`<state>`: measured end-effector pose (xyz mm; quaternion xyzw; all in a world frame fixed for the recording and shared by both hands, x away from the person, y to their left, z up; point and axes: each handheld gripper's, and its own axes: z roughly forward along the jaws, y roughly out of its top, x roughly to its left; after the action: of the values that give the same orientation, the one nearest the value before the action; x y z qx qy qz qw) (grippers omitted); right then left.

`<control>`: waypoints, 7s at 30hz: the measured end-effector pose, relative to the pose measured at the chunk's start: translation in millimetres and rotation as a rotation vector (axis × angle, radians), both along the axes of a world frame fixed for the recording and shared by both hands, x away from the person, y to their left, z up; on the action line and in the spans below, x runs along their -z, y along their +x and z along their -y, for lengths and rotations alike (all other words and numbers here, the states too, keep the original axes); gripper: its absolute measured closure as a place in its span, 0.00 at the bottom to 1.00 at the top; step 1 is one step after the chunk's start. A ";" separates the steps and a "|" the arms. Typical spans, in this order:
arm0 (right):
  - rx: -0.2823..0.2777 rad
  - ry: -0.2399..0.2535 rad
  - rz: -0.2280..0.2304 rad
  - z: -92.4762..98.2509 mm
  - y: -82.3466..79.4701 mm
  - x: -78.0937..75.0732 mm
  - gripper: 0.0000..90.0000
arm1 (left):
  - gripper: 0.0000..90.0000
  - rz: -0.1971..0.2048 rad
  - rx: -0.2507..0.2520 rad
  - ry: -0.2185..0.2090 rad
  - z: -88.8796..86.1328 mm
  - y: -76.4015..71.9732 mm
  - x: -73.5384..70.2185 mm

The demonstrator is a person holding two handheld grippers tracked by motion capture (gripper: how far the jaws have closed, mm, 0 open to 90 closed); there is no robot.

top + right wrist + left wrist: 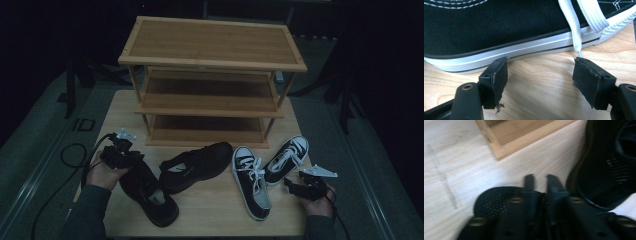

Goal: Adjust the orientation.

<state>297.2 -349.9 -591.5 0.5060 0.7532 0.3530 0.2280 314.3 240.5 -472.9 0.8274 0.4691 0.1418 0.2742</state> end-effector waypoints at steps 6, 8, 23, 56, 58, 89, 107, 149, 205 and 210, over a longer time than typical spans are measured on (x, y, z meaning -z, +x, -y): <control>0.000 0.000 0.000 0.0 0.0 0.0 0.31 | 0.50 0.013 -0.019 -0.012 1.0 -16.6 -6.7; 0.000 0.000 0.000 0.0 0.0 0.0 0.31 | 0.46 0.024 -0.033 -0.039 0.8 -25.1 -9.6; 0.000 0.000 0.000 0.0 0.0 0.0 0.31 | 0.40 0.009 -0.022 -0.045 12.3 -66.5 -7.4; 0.000 0.000 0.000 0.0 0.0 0.0 0.31 | 0.75 -0.076 -0.088 0.120 -21.2 -63.6 9.6; 0.000 0.000 0.000 0.0 0.0 0.0 0.31 | 0.75 -0.097 -0.093 0.133 -18.9 -59.9 14.9; 0.000 0.001 0.000 0.1 0.1 0.0 0.31 | 0.97 0.028 -0.026 0.061 -26.3 2.7 3.9; -0.001 0.001 0.000 0.1 0.1 0.0 0.31 | 0.60 -0.019 -0.041 0.003 -38.7 26.1 8.3; -0.001 0.000 0.000 0.0 0.1 0.0 0.31 | 0.56 0.079 0.035 -0.021 -7.5 -19.9 -41.8; -0.009 -0.001 0.000 0.8 0.8 -0.1 0.30 | 0.57 -0.024 0.210 -0.015 84.5 25.6 -13.9; -0.009 -0.001 -0.001 0.8 0.8 -0.1 0.30 | 0.57 -0.034 0.224 -0.007 89.5 28.0 -9.3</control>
<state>298.1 -350.7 -591.4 0.5027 0.7556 0.3536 0.2264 342.3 151.0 -463.6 0.8760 0.3788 0.0944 0.2832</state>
